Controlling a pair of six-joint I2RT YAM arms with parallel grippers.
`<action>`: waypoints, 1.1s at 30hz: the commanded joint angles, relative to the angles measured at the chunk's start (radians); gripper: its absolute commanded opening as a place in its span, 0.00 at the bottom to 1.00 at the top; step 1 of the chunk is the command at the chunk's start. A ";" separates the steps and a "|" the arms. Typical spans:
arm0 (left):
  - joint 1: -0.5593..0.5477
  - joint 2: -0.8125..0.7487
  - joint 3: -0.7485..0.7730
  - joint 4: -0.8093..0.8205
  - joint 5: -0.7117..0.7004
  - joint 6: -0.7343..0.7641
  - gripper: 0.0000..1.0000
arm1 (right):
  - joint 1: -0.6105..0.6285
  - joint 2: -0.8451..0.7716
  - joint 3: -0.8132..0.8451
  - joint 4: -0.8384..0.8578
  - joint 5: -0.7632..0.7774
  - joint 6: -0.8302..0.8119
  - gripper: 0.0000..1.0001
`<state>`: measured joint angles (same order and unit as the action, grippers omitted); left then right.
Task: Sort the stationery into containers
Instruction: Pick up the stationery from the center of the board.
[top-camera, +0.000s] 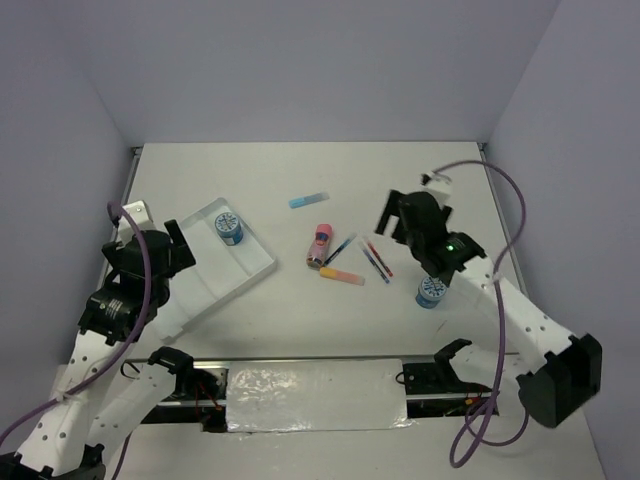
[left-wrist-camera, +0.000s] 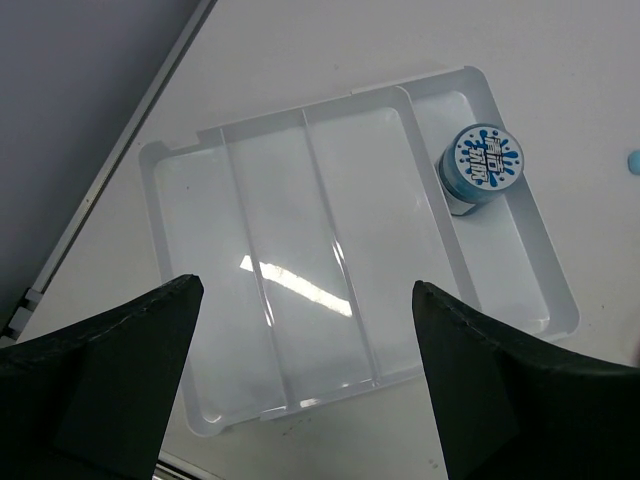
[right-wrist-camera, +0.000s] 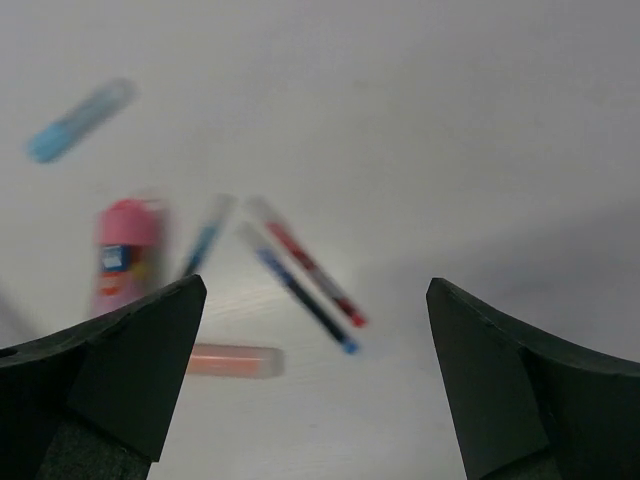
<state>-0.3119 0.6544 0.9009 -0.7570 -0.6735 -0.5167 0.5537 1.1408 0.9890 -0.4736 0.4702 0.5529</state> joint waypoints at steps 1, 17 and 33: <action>0.017 -0.005 0.021 0.024 0.005 0.001 0.99 | -0.147 -0.117 -0.202 -0.111 0.035 0.082 1.00; 0.017 -0.002 0.010 0.038 0.037 0.015 0.99 | -0.267 -0.138 -0.335 -0.160 0.016 0.122 1.00; 0.017 -0.001 0.010 0.042 0.048 0.020 0.99 | -0.282 -0.159 -0.352 -0.243 -0.044 0.180 1.00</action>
<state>-0.2977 0.6533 0.9009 -0.7536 -0.6304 -0.5030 0.2768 0.9798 0.6449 -0.6880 0.4454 0.6914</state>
